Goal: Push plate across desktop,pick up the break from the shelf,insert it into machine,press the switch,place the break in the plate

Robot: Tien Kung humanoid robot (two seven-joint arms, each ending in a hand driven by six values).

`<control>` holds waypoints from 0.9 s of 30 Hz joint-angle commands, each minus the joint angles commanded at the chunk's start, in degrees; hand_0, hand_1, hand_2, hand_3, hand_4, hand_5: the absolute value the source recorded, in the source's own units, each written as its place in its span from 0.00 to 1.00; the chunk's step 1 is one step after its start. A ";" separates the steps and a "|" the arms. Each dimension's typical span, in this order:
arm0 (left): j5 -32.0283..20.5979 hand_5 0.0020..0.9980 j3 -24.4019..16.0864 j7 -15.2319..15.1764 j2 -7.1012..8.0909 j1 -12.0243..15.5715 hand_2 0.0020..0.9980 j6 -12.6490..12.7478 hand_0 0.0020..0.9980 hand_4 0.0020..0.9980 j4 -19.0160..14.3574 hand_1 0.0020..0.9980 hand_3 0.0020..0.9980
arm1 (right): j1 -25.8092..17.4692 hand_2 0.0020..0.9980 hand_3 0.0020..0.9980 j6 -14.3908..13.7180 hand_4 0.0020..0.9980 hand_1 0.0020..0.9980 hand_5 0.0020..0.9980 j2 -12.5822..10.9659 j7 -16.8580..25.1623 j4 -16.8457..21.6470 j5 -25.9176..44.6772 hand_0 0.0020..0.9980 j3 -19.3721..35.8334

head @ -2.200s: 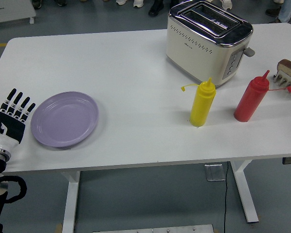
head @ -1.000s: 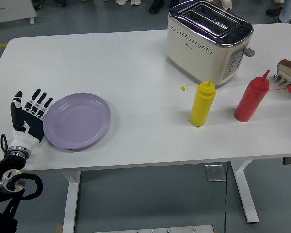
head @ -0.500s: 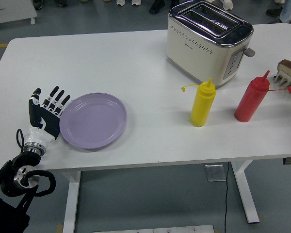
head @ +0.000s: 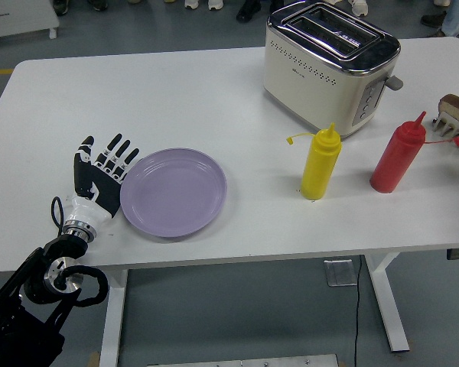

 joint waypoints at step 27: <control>-0.70 1.00 3.75 -0.22 -2.55 -3.01 0.93 0.02 0.83 0.65 1.47 0.88 0.86 | 6.17 0.50 0.52 -6.83 0.49 0.45 0.08 1.60 2.24 -9.55 -14.18 0.33 -6.69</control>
